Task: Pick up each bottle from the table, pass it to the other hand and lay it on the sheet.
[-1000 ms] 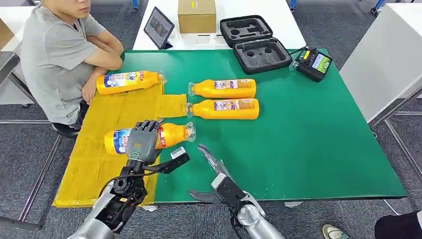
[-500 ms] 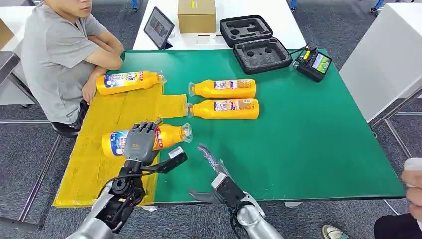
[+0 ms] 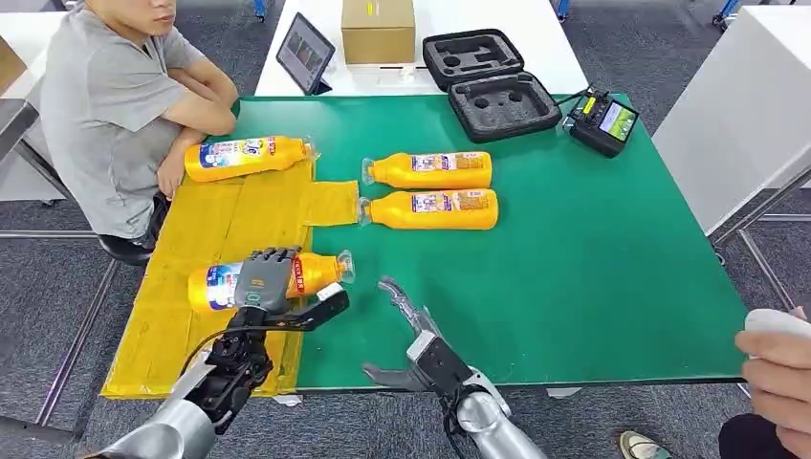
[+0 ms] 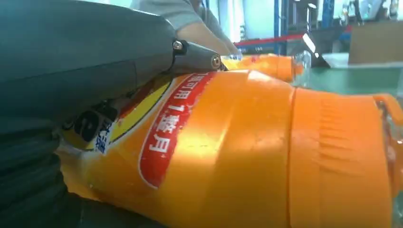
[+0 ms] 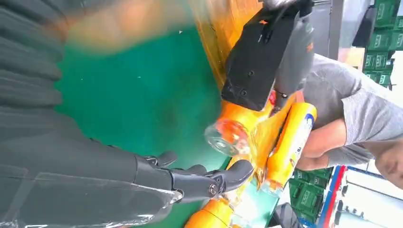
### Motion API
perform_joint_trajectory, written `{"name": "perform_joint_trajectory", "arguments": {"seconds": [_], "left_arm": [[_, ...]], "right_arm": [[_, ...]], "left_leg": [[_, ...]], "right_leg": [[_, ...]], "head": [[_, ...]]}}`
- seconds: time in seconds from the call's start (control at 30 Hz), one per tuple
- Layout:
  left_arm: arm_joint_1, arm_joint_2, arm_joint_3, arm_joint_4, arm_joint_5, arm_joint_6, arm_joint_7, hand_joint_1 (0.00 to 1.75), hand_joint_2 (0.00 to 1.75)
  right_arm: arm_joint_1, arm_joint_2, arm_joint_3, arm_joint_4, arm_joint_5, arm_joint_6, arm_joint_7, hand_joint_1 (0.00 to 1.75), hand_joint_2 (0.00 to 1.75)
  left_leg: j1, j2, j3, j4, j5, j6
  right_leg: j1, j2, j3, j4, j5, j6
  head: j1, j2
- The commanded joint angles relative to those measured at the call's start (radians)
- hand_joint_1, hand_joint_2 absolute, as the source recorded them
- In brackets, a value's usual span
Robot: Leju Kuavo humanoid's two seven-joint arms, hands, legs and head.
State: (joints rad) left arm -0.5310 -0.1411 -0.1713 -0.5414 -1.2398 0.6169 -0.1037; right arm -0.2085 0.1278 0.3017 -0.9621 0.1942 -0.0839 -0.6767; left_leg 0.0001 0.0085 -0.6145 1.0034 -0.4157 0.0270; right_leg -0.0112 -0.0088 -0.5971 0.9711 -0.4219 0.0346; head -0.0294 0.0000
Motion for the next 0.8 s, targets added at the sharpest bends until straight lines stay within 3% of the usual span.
{"name": "perform_joint_trajectory", "arguments": {"seconds": [0.03, 0.47, 0.53, 0.57, 0.63, 0.7, 0.8], "left_arm": [[-0.079, 0.033, 0.055, 0.186, 0.003, -0.069, 0.043, 1.75, 1.75], [-0.075, 0.033, 0.056, 0.189, -0.002, -0.059, 0.026, 1.75, 1.75], [-0.074, 0.029, 0.048, 0.188, -0.019, -0.046, 0.038, 1.41, 1.75], [-0.073, 0.026, 0.047, 0.187, -0.023, -0.042, 0.042, 0.63, 1.75], [-0.067, 0.022, 0.043, 0.183, -0.036, -0.031, 0.052, 0.19, 1.75], [-0.061, 0.021, 0.043, 0.186, -0.037, -0.037, 0.052, 0.02, 1.75], [-0.047, 0.020, 0.044, 0.182, -0.038, -0.029, 0.047, 0.00, 1.75]], "right_arm": [[-0.072, 0.022, -0.012, 0.074, -0.005, 0.014, 0.008, 0.00, 1.75], [-0.090, 0.025, -0.010, 0.100, -0.005, 0.020, 0.008, 0.00, 1.75], [-0.099, 0.028, -0.011, 0.114, -0.006, 0.023, 0.008, 0.00, 1.75], [-0.100, 0.029, -0.012, 0.118, -0.007, 0.022, 0.007, 0.00, 1.75], [-0.098, 0.029, -0.012, 0.120, -0.007, 0.022, 0.005, 0.00, 1.75], [-0.096, 0.029, -0.012, 0.120, -0.007, 0.022, 0.005, 0.00, 1.75], [-0.094, 0.026, -0.013, 0.126, -0.006, 0.022, 0.003, 0.00, 1.75]], "left_leg": [[0.000, 0.002, 0.003, 0.000, -0.001, -0.001], [0.001, 0.003, 0.010, -0.001, -0.001, -0.002], [0.001, 0.003, 0.009, -0.001, -0.001, -0.002], [0.001, 0.003, 0.010, -0.001, -0.001, -0.002], [0.002, 0.003, 0.010, -0.001, -0.001, -0.002], [0.002, 0.002, 0.011, -0.001, -0.001, -0.002], [0.002, 0.002, 0.011, -0.002, -0.001, -0.002]], "right_leg": [[0.000, 0.003, 0.002, 0.000, 0.000, -0.001], [0.001, 0.004, 0.008, -0.001, 0.000, -0.002], [0.001, 0.004, 0.007, 0.000, 0.000, -0.001], [0.001, 0.005, 0.008, 0.000, 0.000, -0.002], [0.001, 0.004, 0.009, 0.000, 0.000, -0.002], [0.001, 0.004, 0.009, -0.001, -0.001, -0.002], [0.001, 0.003, 0.009, -0.001, 0.000, -0.001]], "head": [[0.000, 0.000], [0.000, 0.000], [0.000, 0.000], [0.000, 0.000], [0.000, 0.000], [0.000, 0.000], [0.000, 0.000]]}}
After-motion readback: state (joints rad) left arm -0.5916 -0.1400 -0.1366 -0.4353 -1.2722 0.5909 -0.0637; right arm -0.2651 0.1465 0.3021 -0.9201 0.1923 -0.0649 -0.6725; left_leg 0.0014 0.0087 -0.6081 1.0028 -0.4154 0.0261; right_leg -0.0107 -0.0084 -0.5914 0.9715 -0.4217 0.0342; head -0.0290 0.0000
